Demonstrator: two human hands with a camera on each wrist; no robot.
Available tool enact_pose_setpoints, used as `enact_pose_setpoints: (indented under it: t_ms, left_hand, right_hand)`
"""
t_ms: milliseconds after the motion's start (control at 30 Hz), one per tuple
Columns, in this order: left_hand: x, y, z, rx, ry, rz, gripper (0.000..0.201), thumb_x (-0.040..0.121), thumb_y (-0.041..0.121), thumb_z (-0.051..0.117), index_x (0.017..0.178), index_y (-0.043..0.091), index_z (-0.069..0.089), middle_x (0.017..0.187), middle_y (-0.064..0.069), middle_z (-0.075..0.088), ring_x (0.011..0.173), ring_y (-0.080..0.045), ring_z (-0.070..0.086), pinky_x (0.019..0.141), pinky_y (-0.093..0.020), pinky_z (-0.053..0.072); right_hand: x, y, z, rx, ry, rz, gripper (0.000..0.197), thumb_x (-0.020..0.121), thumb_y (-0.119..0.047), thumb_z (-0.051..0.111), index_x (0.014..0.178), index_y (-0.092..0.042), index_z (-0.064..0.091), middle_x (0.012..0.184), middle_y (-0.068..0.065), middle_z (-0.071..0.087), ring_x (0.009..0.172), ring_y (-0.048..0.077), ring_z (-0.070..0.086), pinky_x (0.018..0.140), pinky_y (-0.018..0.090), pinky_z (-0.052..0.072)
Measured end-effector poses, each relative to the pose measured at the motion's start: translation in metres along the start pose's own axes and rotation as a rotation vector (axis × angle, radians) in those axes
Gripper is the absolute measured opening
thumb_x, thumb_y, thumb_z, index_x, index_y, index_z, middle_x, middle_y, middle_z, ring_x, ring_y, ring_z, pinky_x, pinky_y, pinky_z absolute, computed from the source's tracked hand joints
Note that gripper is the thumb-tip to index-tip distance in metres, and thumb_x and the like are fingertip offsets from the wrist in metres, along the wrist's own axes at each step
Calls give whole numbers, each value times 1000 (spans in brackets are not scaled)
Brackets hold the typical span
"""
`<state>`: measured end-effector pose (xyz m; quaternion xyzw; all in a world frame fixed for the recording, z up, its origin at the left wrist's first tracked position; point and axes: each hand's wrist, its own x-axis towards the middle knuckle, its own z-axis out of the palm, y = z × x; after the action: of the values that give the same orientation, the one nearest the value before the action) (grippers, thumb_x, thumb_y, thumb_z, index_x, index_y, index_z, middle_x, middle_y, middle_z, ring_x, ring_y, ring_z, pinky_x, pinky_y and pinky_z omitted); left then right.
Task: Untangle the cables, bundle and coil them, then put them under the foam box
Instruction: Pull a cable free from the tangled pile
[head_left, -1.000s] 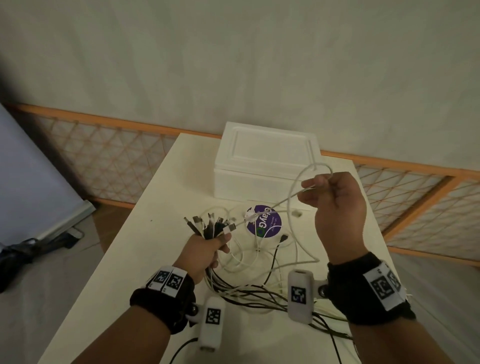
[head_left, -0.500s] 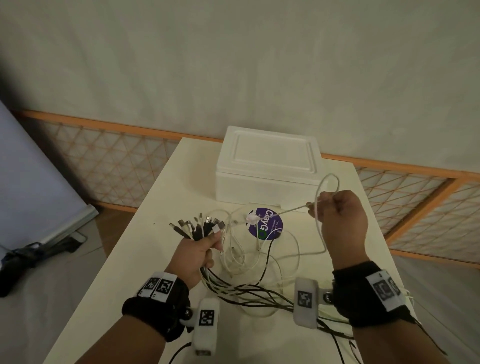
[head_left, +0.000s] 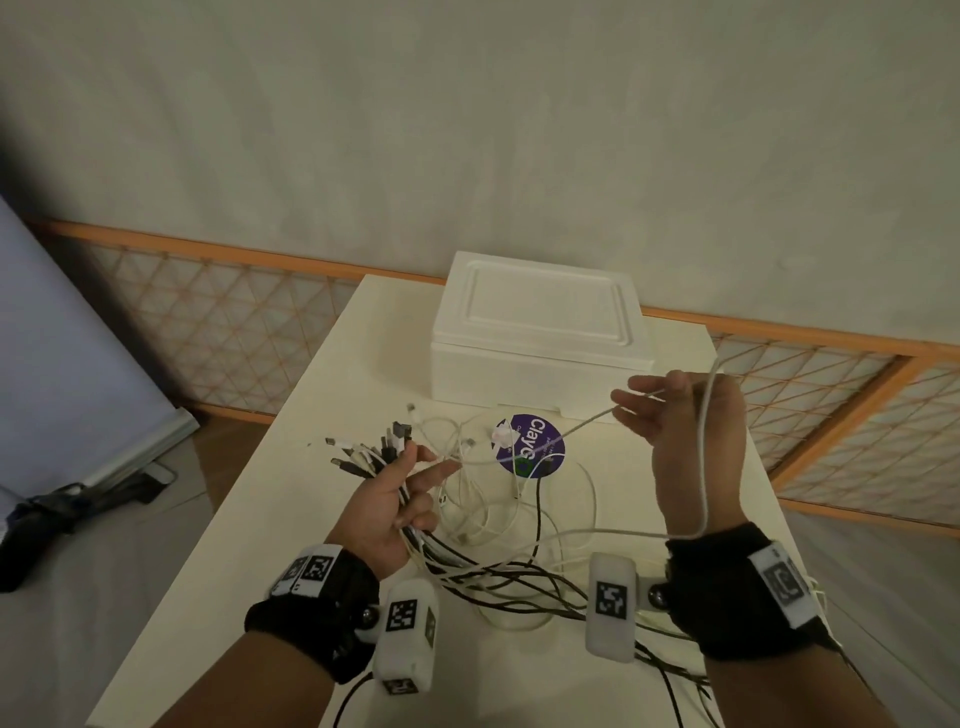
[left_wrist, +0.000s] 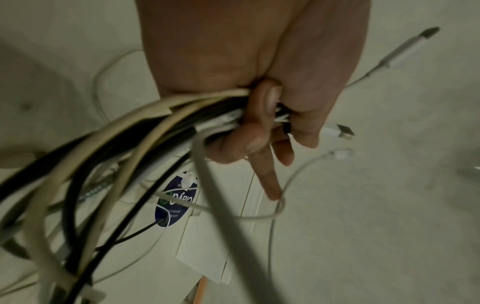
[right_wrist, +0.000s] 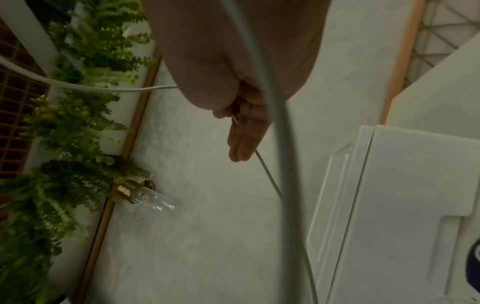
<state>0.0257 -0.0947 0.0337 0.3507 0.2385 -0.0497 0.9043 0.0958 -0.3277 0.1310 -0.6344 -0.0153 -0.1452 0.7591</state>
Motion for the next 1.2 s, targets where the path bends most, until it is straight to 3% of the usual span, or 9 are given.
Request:
enact_pose_setpoints:
  t_ms: [100, 367, 467, 600, 700, 833, 967, 1067, 1200]
  left_hand:
    - [0, 0, -4, -26, 46, 16, 23, 89, 35, 52, 86, 13, 60, 82, -4, 72, 27, -4, 22, 35, -14, 27]
    - [-2, -8, 13, -2, -109, -49, 24, 89, 36, 50, 83, 13, 55, 124, -12, 65, 27, -4, 24, 35, -16, 31]
    - [-2, -13, 20, 55, -126, -77, 23, 89, 36, 53, 82, 14, 54, 125, -9, 65, 30, -5, 24, 37, -18, 34]
    - [-2, -21, 22, 129, -110, -82, 20, 93, 33, 53, 82, 16, 54, 126, -2, 64, 34, -7, 24, 39, -20, 35]
    - [0, -27, 25, 262, -121, -110, 29, 97, 32, 50, 73, 15, 52, 115, -6, 70, 35, -8, 23, 41, -21, 34]
    - [3, -31, 21, 458, -106, -166, 31, 94, 33, 54, 70, 13, 48, 71, -12, 67, 34, -10, 25, 40, -21, 34]
    - [8, -31, 10, 495, -32, -190, 36, 95, 37, 53, 68, 14, 45, 54, -6, 48, 34, -9, 22, 40, -21, 31]
    - [19, -29, 0, 344, 159, -135, 30, 95, 35, 55, 73, 18, 46, 52, 1, 34, 34, -9, 20, 38, -21, 29]
    - [29, -20, -25, 165, 404, -90, 36, 95, 40, 54, 69, 17, 43, 45, 3, 35, 31, -10, 23, 39, -21, 31]
  right_hand:
    - [4, -8, -6, 84, -36, -76, 14, 101, -14, 40, 87, -14, 44, 87, 10, 64, 80, 29, 69, 75, 39, 58]
    - [-14, -3, 16, 72, -468, -118, 10, 97, -8, 43, 88, -4, 47, 96, 8, 69, 102, 36, 62, 93, 51, 50]
    - [-19, -6, 23, 96, -569, -140, 13, 94, -8, 45, 88, -14, 55, 104, 12, 67, 112, 36, 58, 99, 51, 46]
    - [-23, -15, 26, 126, -628, -173, 9, 95, 0, 40, 88, 0, 46, 107, 13, 66, 115, 36, 57, 102, 51, 44]
    - [-24, -18, 30, 127, -653, -187, 10, 96, -5, 44, 87, -2, 48, 108, 18, 63, 116, 38, 56, 102, 52, 43]
    - [-16, -21, 30, 94, -561, -254, 15, 91, -13, 46, 86, -21, 58, 104, 14, 64, 113, 39, 56, 100, 54, 43]
    - [6, -26, 10, 90, -358, -330, 15, 94, -16, 50, 88, -26, 59, 101, 17, 63, 108, 39, 57, 98, 54, 44]
    - [21, -22, -14, -138, -167, -437, 8, 95, -30, 52, 95, -23, 55, 104, 16, 63, 105, 37, 58, 94, 58, 45]
    - [26, -19, -44, -388, -2, -502, 12, 96, -12, 48, 100, -24, 52, 107, -1, 61, 111, 12, 57, 99, 29, 43]
